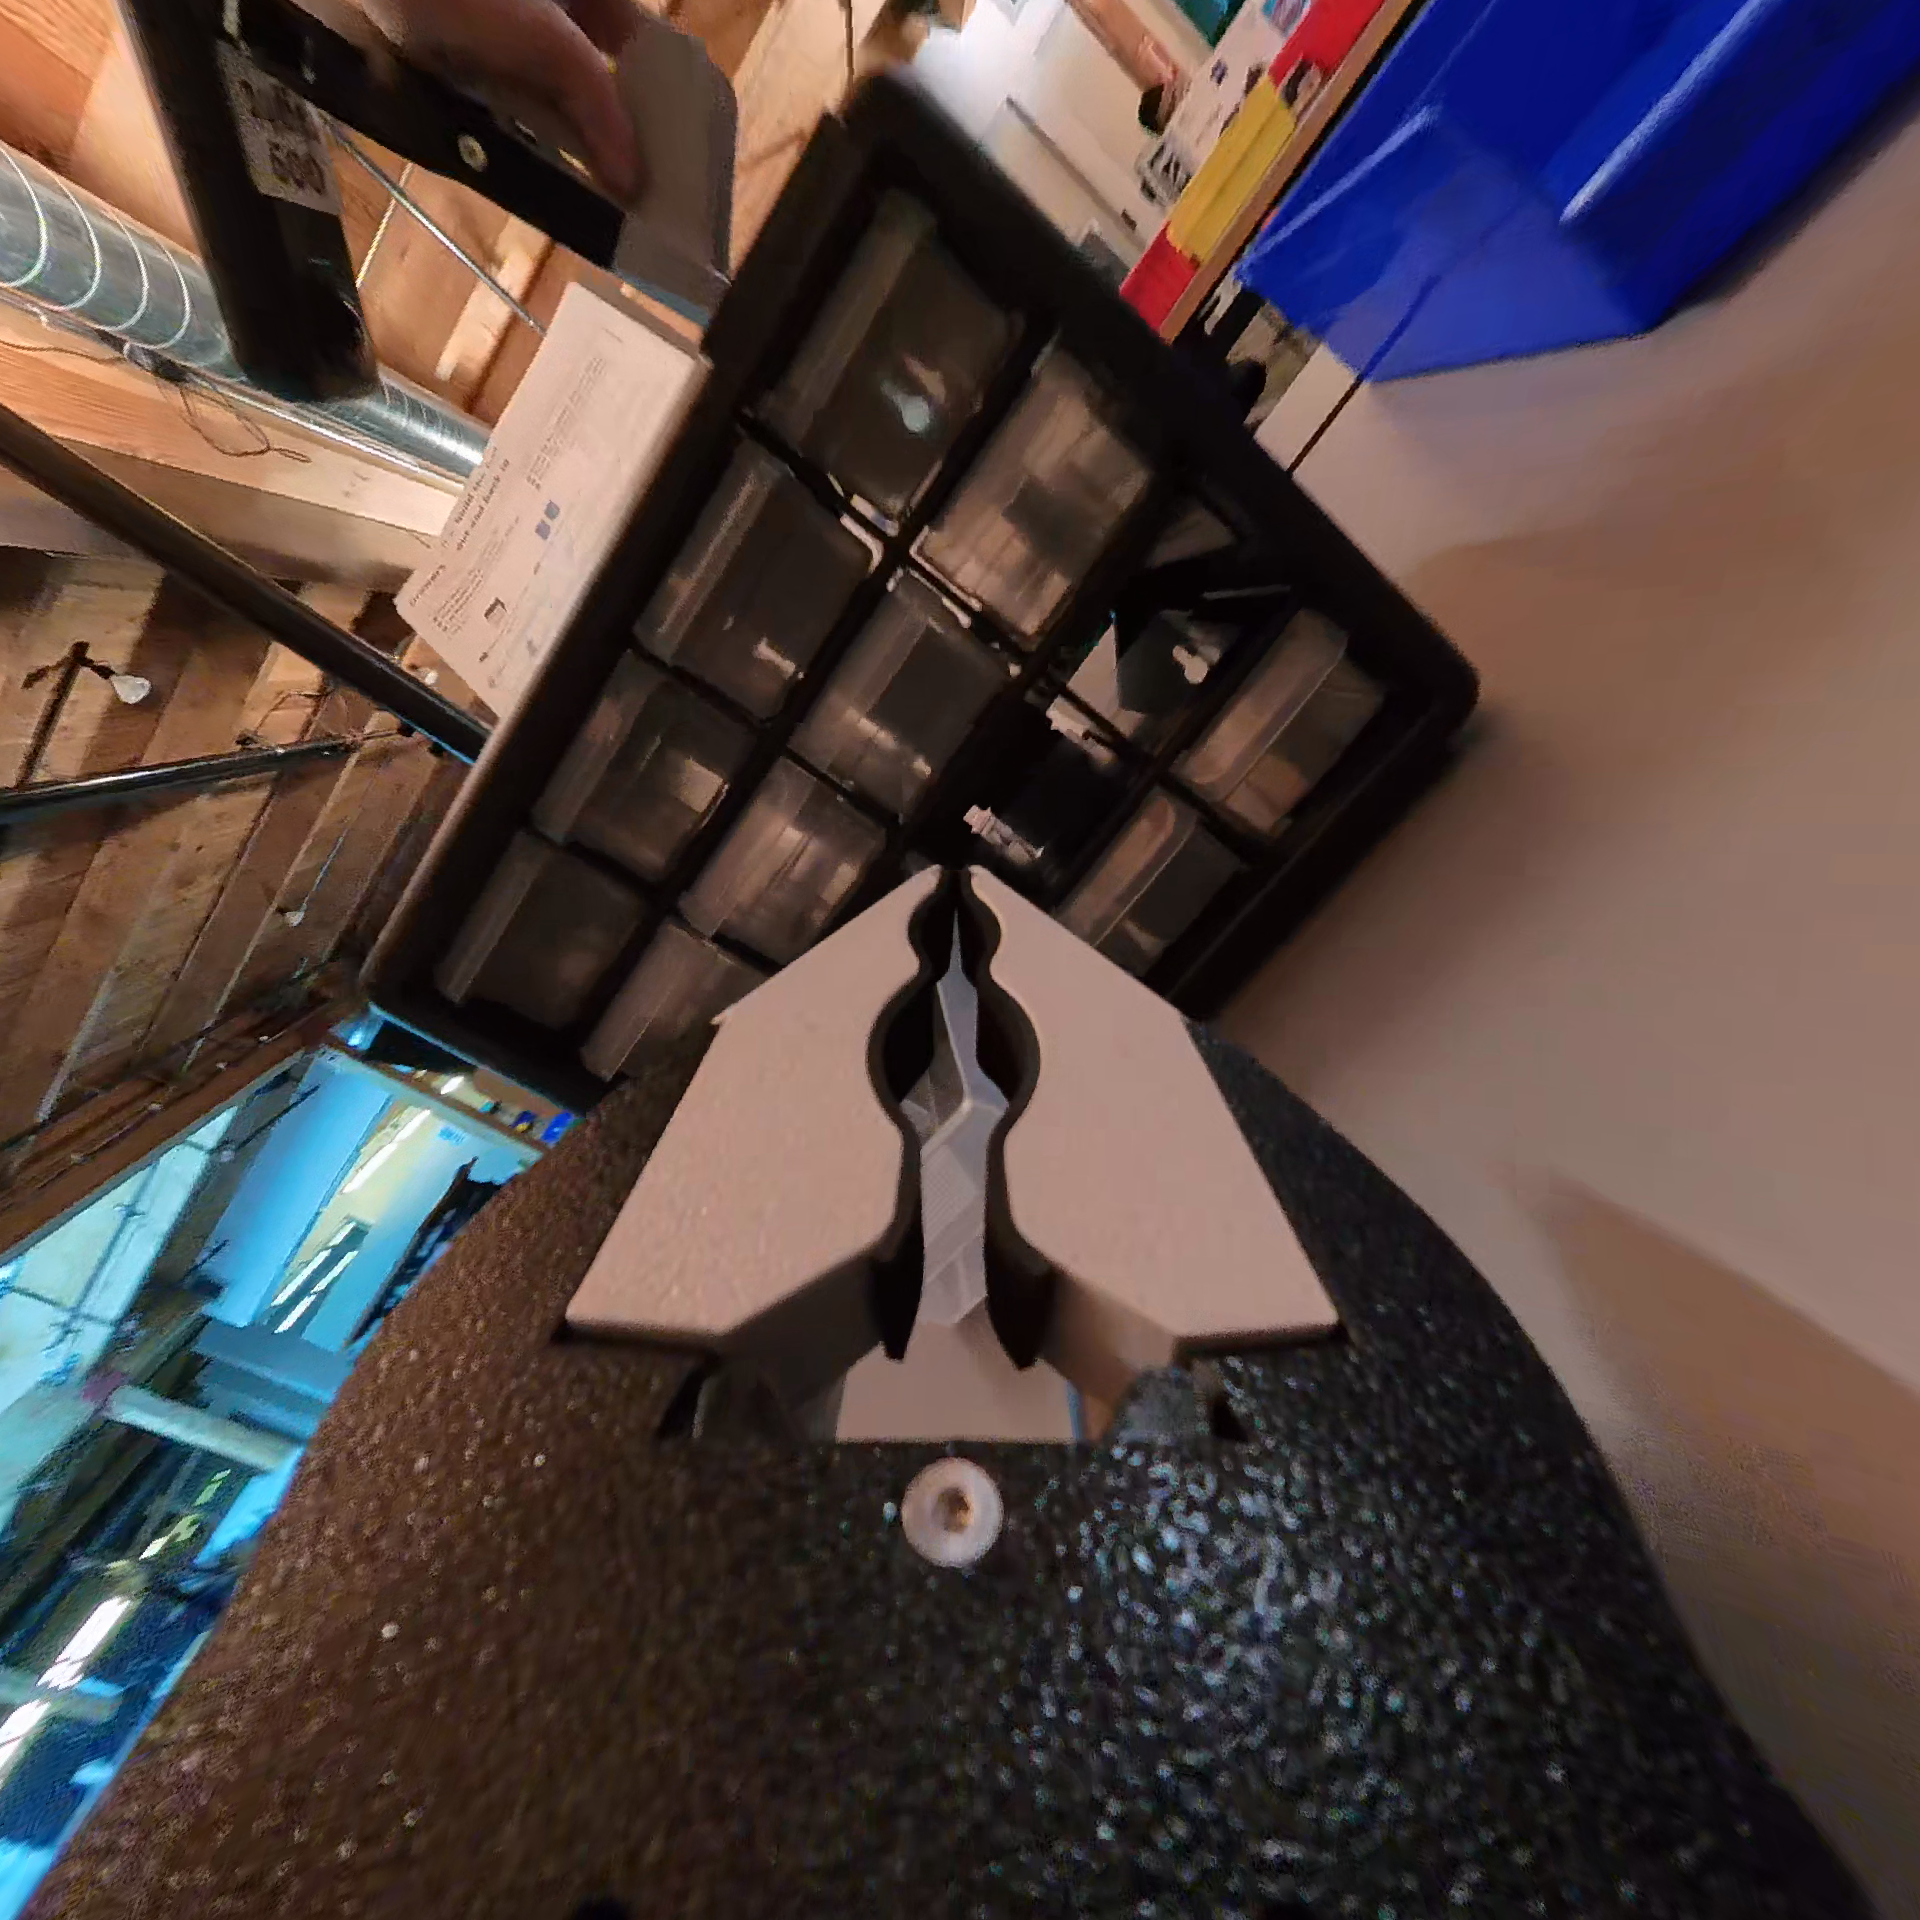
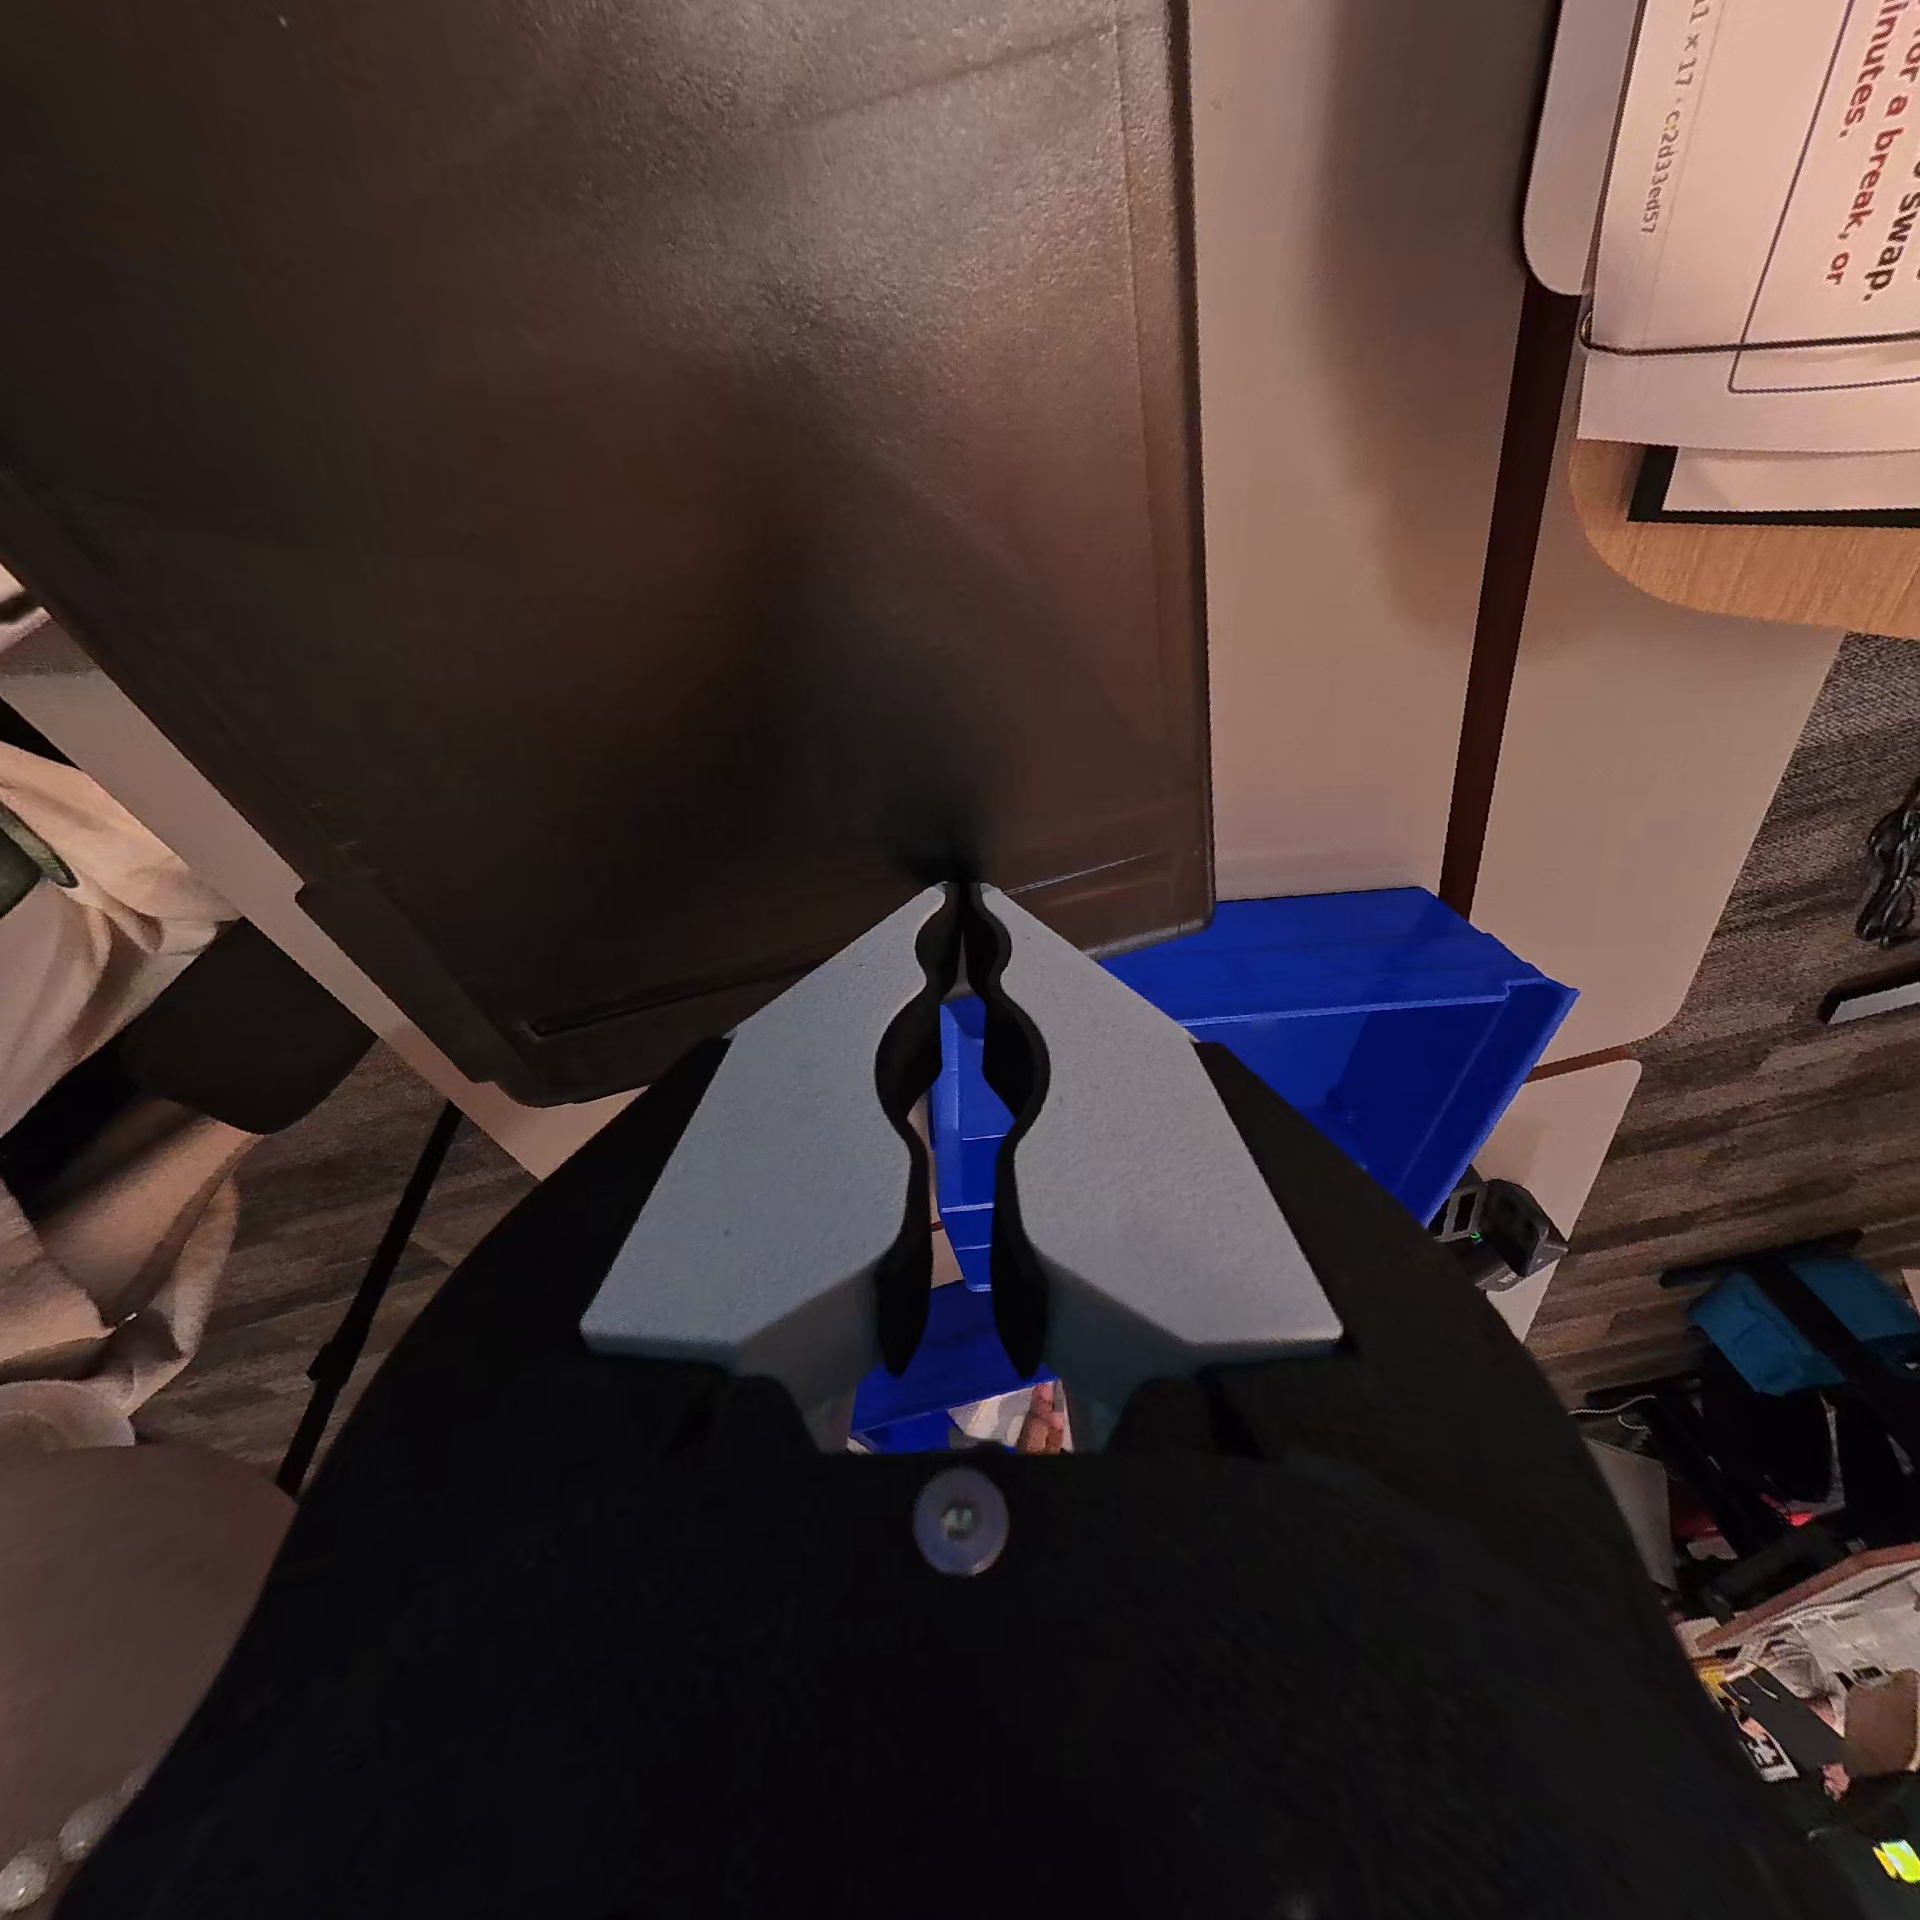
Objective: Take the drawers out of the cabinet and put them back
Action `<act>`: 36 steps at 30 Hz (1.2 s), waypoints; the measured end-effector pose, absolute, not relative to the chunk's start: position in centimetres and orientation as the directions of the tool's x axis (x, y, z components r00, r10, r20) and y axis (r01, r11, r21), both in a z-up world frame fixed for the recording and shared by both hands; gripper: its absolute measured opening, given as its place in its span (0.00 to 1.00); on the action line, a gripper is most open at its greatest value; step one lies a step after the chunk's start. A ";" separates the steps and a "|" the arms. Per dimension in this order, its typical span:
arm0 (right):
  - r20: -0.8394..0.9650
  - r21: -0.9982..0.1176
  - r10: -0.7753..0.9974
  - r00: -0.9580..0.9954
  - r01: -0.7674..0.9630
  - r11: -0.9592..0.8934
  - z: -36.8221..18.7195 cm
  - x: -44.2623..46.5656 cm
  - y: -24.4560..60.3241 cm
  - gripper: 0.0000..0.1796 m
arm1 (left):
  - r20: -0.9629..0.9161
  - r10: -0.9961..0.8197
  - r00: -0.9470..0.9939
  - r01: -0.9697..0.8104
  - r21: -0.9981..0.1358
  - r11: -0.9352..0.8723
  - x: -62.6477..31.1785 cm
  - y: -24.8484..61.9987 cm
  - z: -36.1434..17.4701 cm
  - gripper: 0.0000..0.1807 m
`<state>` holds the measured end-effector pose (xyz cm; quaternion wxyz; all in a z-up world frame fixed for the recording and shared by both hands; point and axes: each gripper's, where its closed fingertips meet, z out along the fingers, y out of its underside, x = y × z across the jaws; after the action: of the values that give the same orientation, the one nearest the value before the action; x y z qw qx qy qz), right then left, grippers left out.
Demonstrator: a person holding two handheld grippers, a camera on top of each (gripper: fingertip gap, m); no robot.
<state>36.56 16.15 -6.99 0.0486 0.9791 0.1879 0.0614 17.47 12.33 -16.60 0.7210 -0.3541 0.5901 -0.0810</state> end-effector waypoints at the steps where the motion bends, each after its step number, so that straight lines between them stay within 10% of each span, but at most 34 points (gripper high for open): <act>1: 0.103 0.119 0.373 0.922 0.361 -0.925 -7.0 36.6 16.2 0.00 | -0.779 -0.557 0.289 -0.279 -0.625 0.729 17.0 11.9 -16.3 0.00; 6: 0.106 0.118 0.372 0.922 0.360 -0.926 -7.0 36.6 16.1 0.00 | -0.761 -0.602 0.242 -0.234 -0.648 0.725 13.8 11.2 -16.1 0.00; 15: 0.111 0.131 0.369 0.923 0.355 -0.926 -7.0 36.6 16.2 0.00 | -0.957 -0.283 0.060 -0.450 -0.279 0.848 11.7 15.5 -22.1 0.00; 36: 0.127 0.179 0.371 0.920 0.347 -0.921 -7.0 36.5 16.1 0.00 | -0.963 -0.245 0.112 -0.479 -0.268 0.836 20.4 19.7 -19.5 0.00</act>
<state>36.54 16.14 -6.95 0.0768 0.9768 0.1837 0.0795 20.35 19.73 -19.52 0.6936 -0.2737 0.6610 0.0846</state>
